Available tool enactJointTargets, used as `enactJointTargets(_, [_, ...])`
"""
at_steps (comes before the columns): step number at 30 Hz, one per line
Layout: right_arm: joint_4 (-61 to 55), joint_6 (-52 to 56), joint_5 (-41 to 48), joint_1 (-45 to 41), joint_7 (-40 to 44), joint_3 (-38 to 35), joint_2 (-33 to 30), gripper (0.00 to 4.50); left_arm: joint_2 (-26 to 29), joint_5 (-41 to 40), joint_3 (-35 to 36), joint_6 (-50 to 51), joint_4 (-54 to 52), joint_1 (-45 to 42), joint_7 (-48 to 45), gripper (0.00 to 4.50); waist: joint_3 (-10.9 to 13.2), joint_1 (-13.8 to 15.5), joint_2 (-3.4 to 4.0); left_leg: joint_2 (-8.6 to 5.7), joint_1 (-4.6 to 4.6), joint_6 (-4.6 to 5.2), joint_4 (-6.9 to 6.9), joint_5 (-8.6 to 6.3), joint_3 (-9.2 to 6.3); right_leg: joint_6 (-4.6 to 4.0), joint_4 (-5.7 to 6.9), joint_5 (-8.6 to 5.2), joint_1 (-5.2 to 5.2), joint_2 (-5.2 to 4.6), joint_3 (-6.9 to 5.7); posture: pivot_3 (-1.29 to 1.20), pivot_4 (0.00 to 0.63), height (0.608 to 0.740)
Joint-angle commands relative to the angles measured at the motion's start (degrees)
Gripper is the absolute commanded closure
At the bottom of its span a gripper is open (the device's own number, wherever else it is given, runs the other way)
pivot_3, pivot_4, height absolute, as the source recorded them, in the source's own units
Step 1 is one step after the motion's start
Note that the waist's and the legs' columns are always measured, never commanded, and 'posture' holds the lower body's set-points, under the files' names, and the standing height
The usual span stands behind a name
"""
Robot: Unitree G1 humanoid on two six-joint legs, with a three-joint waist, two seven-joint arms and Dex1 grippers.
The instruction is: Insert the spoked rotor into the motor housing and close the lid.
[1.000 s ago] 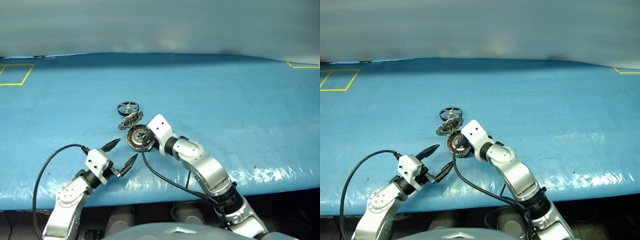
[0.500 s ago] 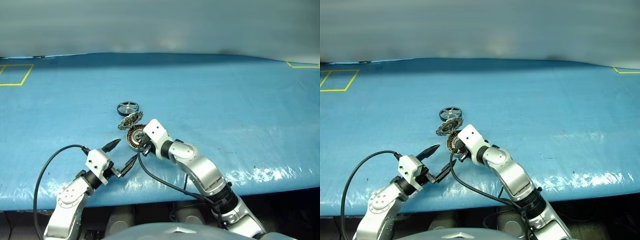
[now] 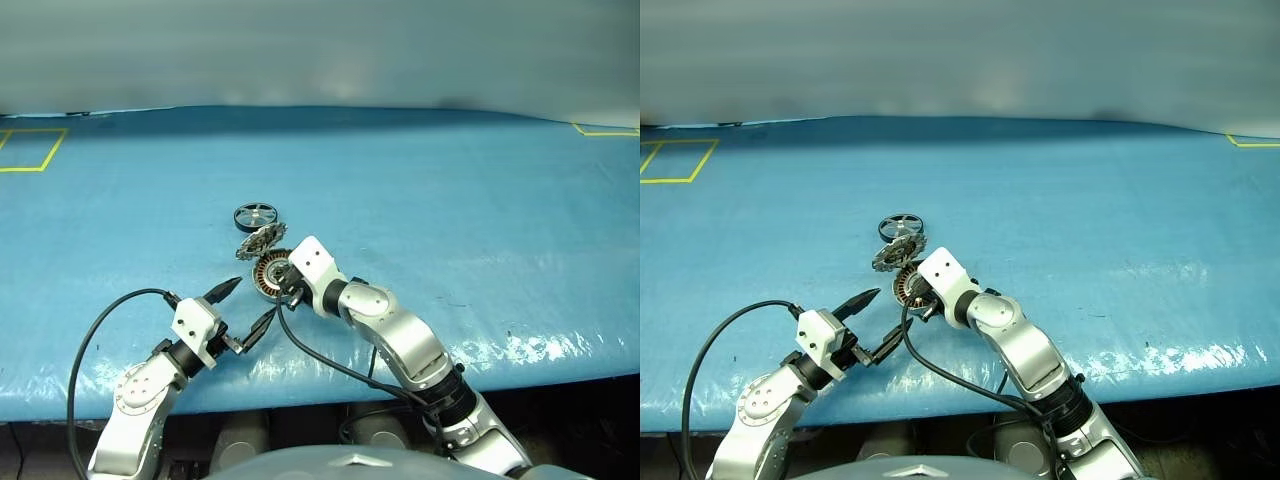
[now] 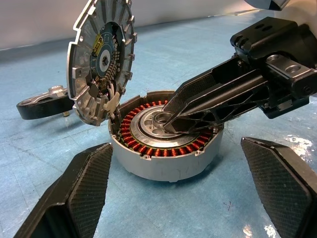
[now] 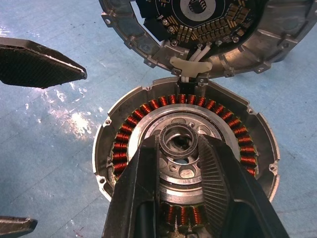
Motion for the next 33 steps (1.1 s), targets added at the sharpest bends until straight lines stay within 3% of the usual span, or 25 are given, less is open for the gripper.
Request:
enactJointTargets(1, [0.26,-0.77,-0.12,-0.07,-0.2,-0.42,0.56,3.39,0.07,0.04,-0.05,-0.63,-0.55,0.09,0.14,0.0,0.0,-0.01,0.0,0.0,0.0,0.0,0.0,0.0,0.0,0.0,0.0,0.0,0.0,0.0,0.0,0.0,0.15,0.74])
enactJointTargets(9, [-4.82,1.66,1.43,0.78,0.37,-1.87,0.02,0.83,0.16,0.08,0.02,-0.41,-0.81,0.53,0.25,0.0,0.0,0.07,0.0,0.0,-0.01,0.0,0.02,0.0,0.0,0.0,0.0,0.0,0.01,-0.01,0.0,0.0,0.15,0.74])
enactJointTargets(11, [-8.22,3.69,3.36,1.27,1.06,-3.09,0.18,0.83,0.18,0.09,0.02,-0.36,-0.77,0.54,0.25,0.0,0.0,0.09,0.0,0.0,-0.02,0.0,0.01,0.0,-0.01,0.0,-0.01,0.0,0.0,0.0,0.0,0.0,0.15,0.74])
enactJointTargets(14, [-11.98,6.59,5.97,1.92,1.02,-4.84,1.19,1.45,0.17,0.11,-0.1,-0.25,-0.66,0.48,0.2,0.0,0.0,0.06,0.0,0.0,-0.05,0.0,0.0,0.0,-0.03,0.01,-0.01,0.0,-0.02,0.0,-0.01,0.0,0.15,0.74])
enactJointTargets(23, [-9.59,7.98,2.87,0.51,-1.89,-2.95,-0.9,4.45,-0.03,-0.03,-0.52,-0.4,-0.5,0.1,0.11,0.0,0.0,-0.04,0.0,-0.01,-0.05,0.0,0.02,0.0,-0.02,-0.01,0.0,-0.01,-0.02,0.0,-0.01,0.0,0.15,0.74])
enactJointTargets(33, [-4.25,4.9,1.52,-1.82,-2.49,-2.23,0.46,4.48,0.08,0.12,-0.41,-0.37,-0.81,0.49,0.35,0.0,0.0,-0.05,0.0,0.0,-0.05,0.0,0.01,0.0,-0.03,0.01,0.0,0.0,-0.03,0.01,-0.02,0.0,0.15,0.74])
